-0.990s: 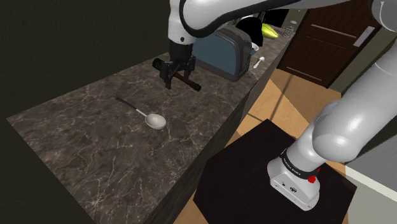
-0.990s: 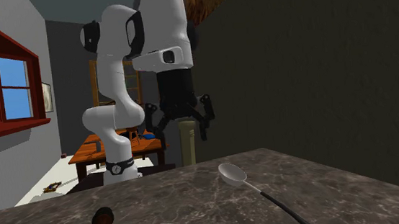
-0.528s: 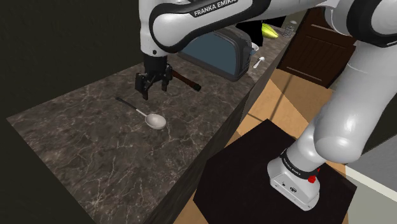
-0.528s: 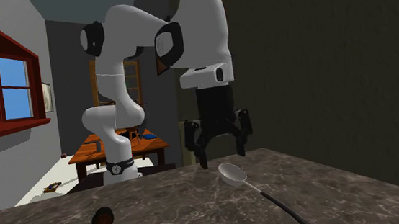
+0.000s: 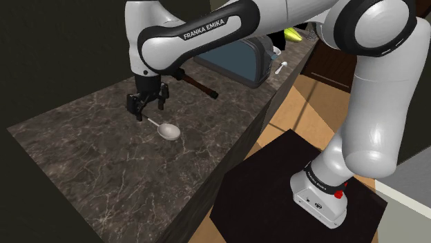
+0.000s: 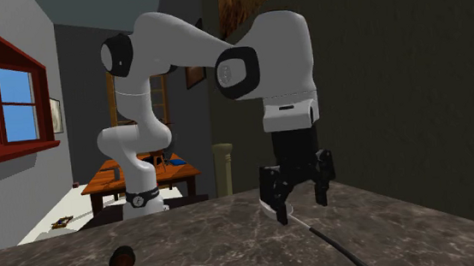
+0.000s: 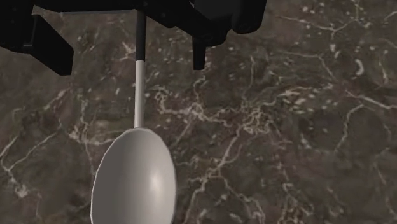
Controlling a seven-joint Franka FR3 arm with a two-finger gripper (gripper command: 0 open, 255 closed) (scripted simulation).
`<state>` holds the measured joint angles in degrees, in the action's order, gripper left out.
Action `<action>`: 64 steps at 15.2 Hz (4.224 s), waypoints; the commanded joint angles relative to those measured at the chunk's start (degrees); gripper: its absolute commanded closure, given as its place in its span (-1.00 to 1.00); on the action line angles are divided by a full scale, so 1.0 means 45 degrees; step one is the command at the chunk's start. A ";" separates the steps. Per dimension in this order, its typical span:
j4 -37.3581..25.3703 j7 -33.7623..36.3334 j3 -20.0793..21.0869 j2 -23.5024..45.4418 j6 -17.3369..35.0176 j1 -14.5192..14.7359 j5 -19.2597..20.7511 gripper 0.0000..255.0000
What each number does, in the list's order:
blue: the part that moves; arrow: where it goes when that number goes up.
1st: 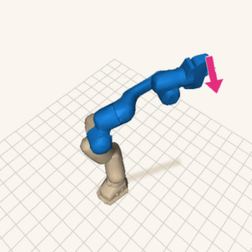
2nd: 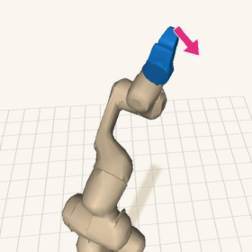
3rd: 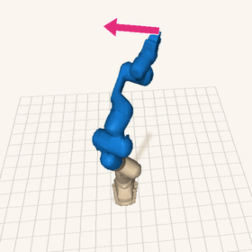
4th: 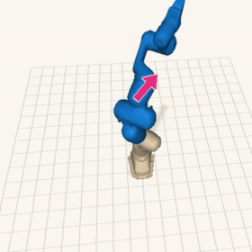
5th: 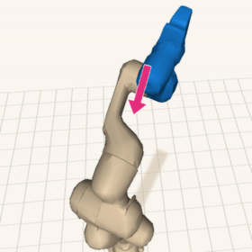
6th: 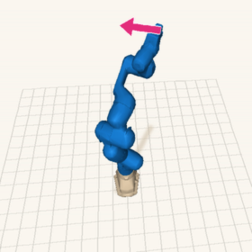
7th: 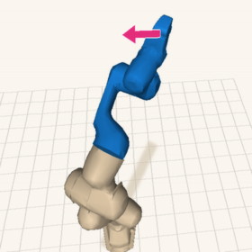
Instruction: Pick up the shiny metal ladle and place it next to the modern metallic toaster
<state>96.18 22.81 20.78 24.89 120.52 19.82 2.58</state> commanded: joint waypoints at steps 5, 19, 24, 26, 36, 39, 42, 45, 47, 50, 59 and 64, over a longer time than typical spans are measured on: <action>0.0278 0.0115 -0.0064 0.0460 0.0729 0.0133 0.0165 -1.00; 0.0276 0.0115 -0.0064 0.0460 0.0726 0.0132 0.0164 1.00; 0.0155 0.0105 -0.0032 0.0303 0.0455 0.0111 0.0111 1.00; 0.0012 0.0096 -0.0003 0.0158 0.0174 0.0093 0.0062 1.00; -0.0876 0.0081 0.0111 -0.0441 -0.1282 0.0035 -0.0142 1.00; -0.1208 0.0086 0.0136 -0.0573 -0.1739 0.0031 -0.0187 1.00; -0.1572 0.0097 0.0159 -0.0682 -0.2204 0.0032 -0.0223 1.00; -0.1971 0.0112 0.0178 -0.0766 -0.2680 0.0039 -0.0251 1.00; -0.2256 0.0126 0.0189 -0.0807 -0.3003 0.0048 -0.0264 1.00; -0.2717 0.0151 0.0204 -0.0846 -0.3498 0.0069 -0.0275 1.00; -0.4365 0.0260 0.0240 -0.0776 -0.5068 0.0187 -0.0242 1.00; -0.5499 0.0345 0.0254 -0.0591 -0.6017 0.0306 -0.0173 1.00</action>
<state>72.91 24.23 21.92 21.75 94.46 20.99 1.64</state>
